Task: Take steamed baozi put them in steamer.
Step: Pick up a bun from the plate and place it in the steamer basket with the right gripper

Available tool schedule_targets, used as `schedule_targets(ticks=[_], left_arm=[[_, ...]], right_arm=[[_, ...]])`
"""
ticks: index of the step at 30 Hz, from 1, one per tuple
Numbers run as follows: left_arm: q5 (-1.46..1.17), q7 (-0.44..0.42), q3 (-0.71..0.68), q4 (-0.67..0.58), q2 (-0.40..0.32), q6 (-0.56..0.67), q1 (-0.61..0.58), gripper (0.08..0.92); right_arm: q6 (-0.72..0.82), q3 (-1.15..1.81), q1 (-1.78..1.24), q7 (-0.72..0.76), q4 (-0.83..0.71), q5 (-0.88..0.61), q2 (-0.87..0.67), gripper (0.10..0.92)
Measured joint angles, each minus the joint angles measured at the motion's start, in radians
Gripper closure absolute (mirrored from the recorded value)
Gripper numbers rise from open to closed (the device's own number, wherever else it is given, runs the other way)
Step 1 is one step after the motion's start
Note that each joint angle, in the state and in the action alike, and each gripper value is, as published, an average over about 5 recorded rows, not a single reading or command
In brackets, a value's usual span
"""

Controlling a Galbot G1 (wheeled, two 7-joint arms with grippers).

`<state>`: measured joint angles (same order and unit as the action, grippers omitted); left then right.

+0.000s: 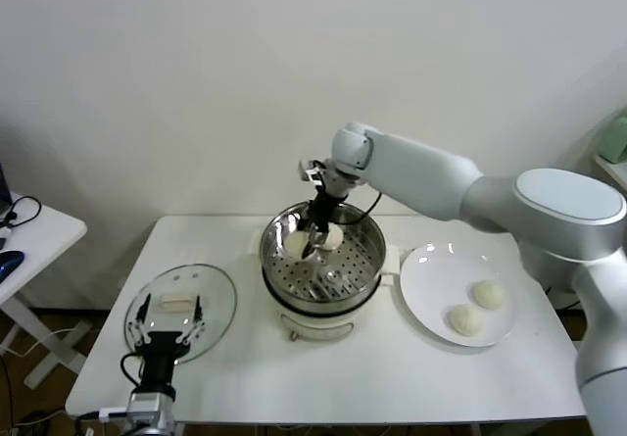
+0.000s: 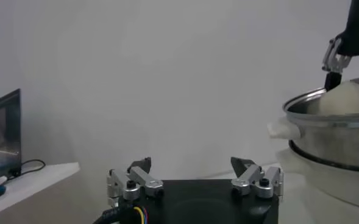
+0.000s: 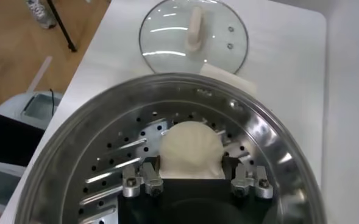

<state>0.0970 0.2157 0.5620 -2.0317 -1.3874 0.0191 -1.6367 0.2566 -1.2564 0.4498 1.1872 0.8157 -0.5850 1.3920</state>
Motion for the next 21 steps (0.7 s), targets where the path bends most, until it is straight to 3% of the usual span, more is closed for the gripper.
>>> schedule_targets(ticks=[21], left_arm=[[-0.002, 0.001, -0.006, 0.005, -0.005, -0.001, -0.004, 0.177]], right_arm=[[-0.017, 0.004, -0.036, -0.005, -0.027, 0.033, 0.021, 0.363]])
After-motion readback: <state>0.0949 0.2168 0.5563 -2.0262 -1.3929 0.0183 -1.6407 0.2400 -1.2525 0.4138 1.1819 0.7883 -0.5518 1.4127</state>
